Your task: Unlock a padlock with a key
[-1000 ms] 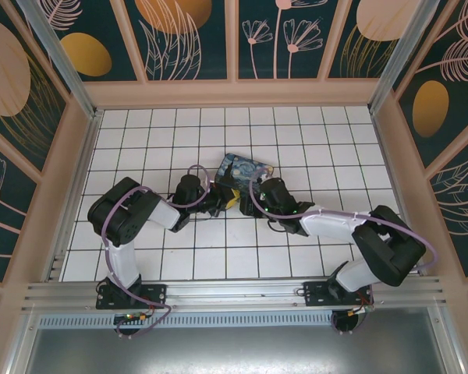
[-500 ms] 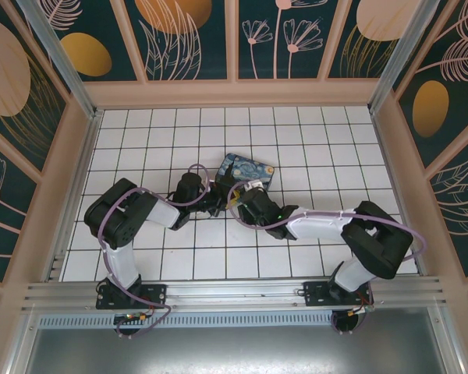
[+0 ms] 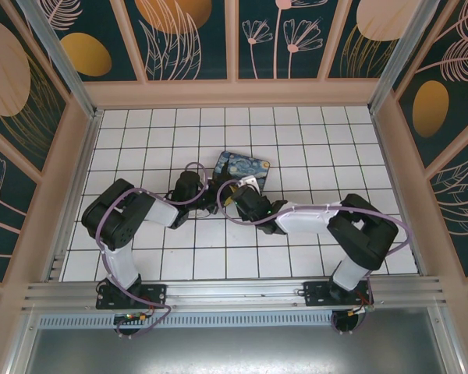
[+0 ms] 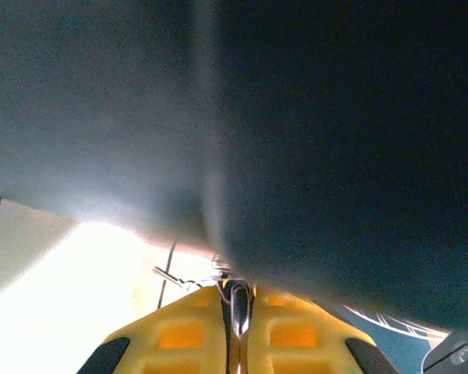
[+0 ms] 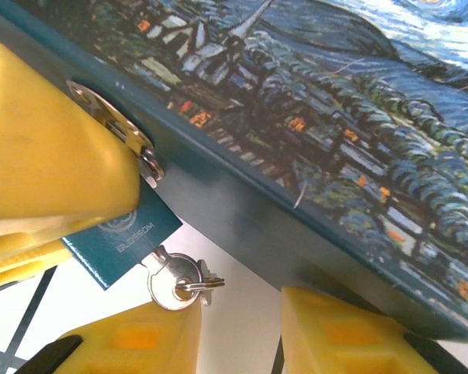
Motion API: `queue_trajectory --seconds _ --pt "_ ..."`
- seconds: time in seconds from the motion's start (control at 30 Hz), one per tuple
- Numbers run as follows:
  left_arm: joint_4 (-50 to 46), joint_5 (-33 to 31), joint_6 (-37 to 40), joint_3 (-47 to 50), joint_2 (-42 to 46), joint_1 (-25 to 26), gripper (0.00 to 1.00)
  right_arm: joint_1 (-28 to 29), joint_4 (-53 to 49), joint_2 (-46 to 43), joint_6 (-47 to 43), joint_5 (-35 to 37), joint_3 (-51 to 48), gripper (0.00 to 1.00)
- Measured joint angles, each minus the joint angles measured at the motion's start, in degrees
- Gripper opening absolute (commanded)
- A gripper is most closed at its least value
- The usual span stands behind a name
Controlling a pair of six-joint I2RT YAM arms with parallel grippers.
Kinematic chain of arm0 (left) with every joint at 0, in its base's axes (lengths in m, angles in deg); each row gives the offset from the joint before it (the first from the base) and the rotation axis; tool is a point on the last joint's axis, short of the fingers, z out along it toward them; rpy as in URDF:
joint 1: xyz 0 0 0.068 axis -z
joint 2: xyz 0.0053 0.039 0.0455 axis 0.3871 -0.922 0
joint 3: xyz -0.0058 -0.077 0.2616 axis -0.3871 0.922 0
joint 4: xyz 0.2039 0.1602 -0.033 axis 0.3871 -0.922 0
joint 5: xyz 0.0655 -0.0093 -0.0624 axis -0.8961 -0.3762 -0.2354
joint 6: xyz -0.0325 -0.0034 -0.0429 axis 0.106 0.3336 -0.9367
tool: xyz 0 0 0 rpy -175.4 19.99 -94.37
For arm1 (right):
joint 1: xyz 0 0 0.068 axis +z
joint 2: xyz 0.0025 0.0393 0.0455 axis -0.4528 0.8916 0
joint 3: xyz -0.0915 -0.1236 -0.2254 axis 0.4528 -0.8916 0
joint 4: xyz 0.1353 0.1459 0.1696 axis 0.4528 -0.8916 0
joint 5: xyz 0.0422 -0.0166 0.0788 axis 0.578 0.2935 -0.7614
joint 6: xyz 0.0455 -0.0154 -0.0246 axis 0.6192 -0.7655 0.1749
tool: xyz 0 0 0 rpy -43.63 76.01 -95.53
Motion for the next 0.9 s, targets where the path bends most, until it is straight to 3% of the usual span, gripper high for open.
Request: queue_trajectory --seconds 0.13,0.43,0.73,0.9 --pt "0.0 -0.4 0.2 0.0 0.0 0.0 0.0 0.0 -0.8 0.9 -0.5 0.2 1.2 0.26" --pt "0.2 -1.0 0.2 0.0 0.7 -0.5 0.0 -0.6 -1.4 2.1 0.0 -2.6 3.8 0.0" --pt "3.0 -0.9 0.2 0.1 0.8 -0.5 0.0 -11.2 10.0 -4.8 7.1 -24.6 -5.1 0.0" --pt "3.0 0.1 0.2 0.4 0.8 -0.3 0.0 -13.8 15.1 -6.7 10.7 -29.9 -8.5 0.0"
